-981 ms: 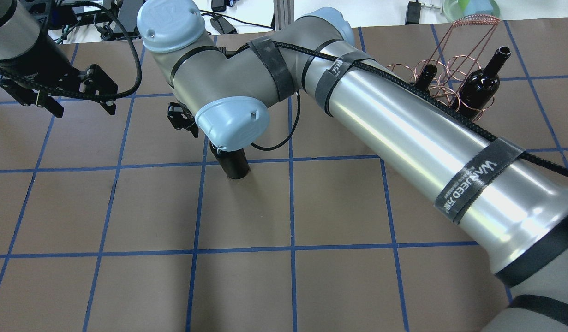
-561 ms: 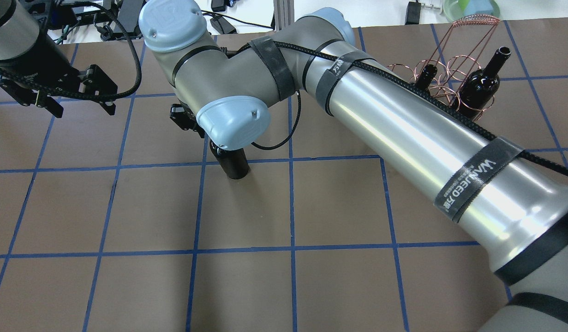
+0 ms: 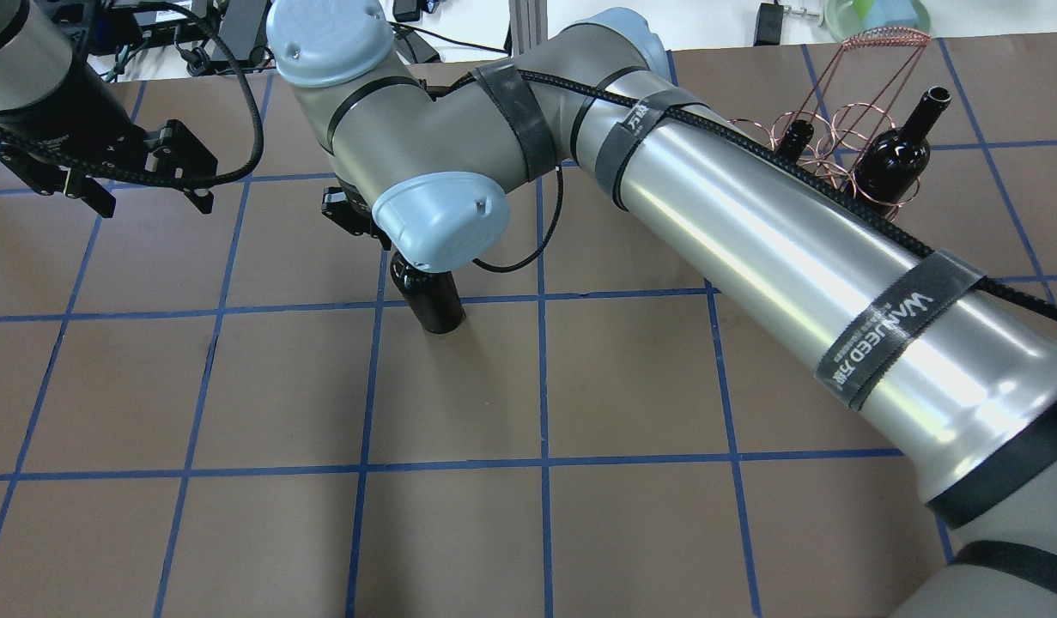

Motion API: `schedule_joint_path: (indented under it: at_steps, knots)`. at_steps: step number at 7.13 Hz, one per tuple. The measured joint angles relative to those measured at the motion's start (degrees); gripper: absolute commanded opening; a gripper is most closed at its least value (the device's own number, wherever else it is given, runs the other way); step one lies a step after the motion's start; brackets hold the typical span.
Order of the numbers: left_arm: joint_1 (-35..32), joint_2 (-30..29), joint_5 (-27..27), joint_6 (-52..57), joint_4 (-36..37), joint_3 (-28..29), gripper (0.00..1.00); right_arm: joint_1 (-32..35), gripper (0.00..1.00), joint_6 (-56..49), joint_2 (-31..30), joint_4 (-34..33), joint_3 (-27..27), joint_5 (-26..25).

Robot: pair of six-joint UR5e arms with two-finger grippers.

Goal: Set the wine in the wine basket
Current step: 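Lower the right gripper over the standing bottle and grasp its neck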

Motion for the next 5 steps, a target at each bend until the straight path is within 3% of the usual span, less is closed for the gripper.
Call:
schedule_joint_path:
  at_steps: [3, 5]
  knots:
    - [0.0, 0.0, 0.0, -0.1, -0.2, 0.0, 1.0, -0.2, 0.55, -0.1, 0.0, -0.7, 0.0, 0.2]
    - [0.0, 0.0, 0.0, -0.2, -0.2, 0.0, 1.0, -0.5, 0.21, -0.2, 0.0, -0.8, 0.0, 0.3]
